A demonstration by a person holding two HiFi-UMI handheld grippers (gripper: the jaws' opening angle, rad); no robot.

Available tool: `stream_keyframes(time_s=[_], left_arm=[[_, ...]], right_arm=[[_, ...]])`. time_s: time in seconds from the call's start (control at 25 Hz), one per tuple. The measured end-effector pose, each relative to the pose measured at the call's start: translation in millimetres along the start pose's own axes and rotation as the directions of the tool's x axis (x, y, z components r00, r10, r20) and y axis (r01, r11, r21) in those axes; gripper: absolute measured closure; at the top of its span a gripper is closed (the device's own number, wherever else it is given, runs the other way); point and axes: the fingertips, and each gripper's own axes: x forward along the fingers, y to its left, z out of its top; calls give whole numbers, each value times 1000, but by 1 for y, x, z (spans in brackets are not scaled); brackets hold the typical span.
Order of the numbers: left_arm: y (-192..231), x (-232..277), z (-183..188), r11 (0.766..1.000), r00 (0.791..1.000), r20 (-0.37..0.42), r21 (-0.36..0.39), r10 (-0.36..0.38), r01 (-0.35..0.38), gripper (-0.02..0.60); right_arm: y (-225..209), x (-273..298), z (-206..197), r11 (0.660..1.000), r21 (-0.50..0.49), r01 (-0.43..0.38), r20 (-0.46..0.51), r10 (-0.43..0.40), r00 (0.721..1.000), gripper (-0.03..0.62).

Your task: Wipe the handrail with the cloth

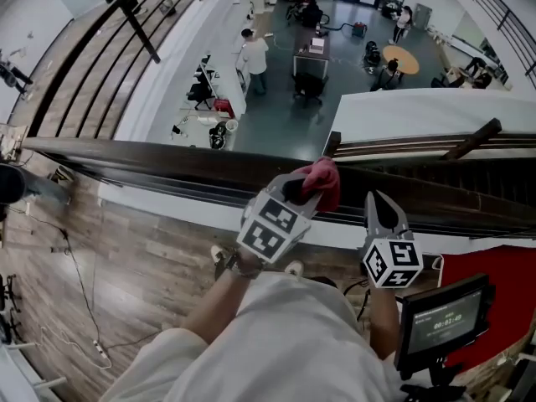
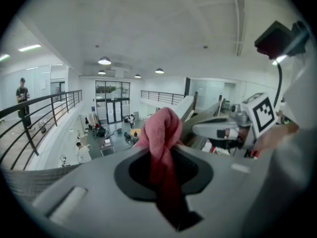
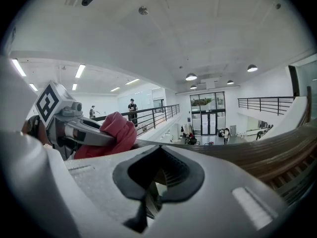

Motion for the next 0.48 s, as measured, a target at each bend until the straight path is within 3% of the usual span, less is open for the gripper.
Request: stream_keyframes(time_s=[0.24,0.48], left_arm=[[-3,-10,-26,998,998,3,-9,-60,60,511],[0,-8,-54,997,996,-45,-12,-81,81,511]], right_arm=[[20,8,-9,1000,-12,7,-6,-7,1000,591],[27,12,-8,1000,-16,9,-10,-9,1000,591]])
